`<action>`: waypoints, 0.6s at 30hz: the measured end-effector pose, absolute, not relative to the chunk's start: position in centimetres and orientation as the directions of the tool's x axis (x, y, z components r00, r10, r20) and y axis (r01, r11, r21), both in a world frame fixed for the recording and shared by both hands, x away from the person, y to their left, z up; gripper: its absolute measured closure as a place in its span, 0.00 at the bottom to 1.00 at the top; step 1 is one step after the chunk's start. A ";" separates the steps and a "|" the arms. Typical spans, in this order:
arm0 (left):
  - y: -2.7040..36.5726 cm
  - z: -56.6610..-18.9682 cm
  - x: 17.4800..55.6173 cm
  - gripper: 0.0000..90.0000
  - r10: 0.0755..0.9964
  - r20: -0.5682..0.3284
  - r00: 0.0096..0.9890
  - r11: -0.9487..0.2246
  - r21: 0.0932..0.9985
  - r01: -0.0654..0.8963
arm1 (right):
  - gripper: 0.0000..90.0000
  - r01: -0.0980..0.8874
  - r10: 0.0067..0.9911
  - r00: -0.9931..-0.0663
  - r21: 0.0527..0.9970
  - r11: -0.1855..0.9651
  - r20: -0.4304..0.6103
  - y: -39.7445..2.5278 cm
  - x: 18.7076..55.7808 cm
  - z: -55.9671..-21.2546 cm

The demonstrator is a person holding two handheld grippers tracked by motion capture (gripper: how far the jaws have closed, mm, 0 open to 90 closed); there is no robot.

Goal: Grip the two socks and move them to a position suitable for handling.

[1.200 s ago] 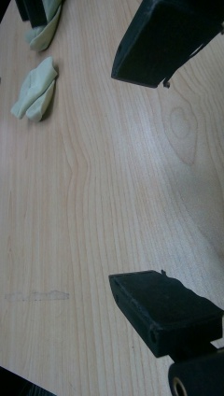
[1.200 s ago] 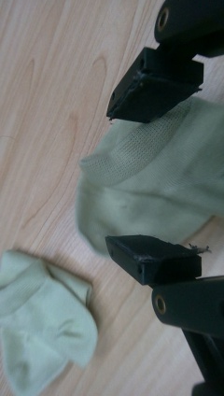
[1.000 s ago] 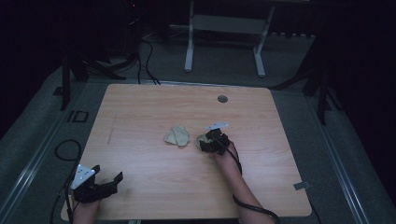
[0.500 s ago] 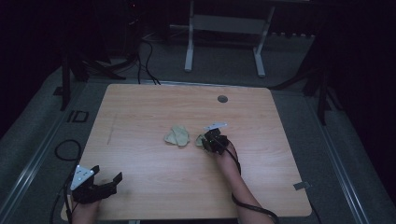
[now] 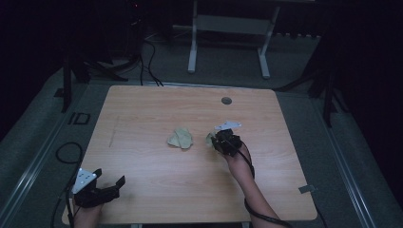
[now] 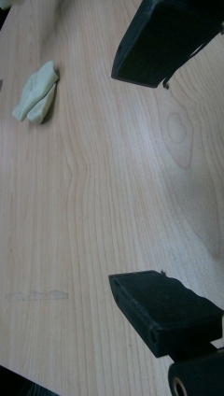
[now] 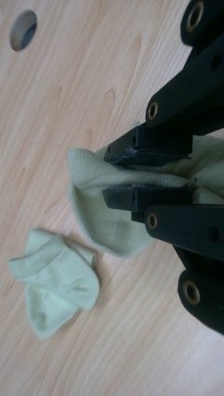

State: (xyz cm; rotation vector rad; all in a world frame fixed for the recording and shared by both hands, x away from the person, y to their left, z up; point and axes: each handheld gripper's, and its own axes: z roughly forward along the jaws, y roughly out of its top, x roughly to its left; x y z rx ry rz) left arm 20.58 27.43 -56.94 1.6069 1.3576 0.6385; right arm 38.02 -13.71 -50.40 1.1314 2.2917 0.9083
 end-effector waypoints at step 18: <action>27.1 -56.8 20.7 0.05 0.949 -0.158 0.271 0.009 0.877 0.480 | 0.87 0.361 0.693 -0.709 0.775 0.519 -0.134 -12.2 29.1 -46.8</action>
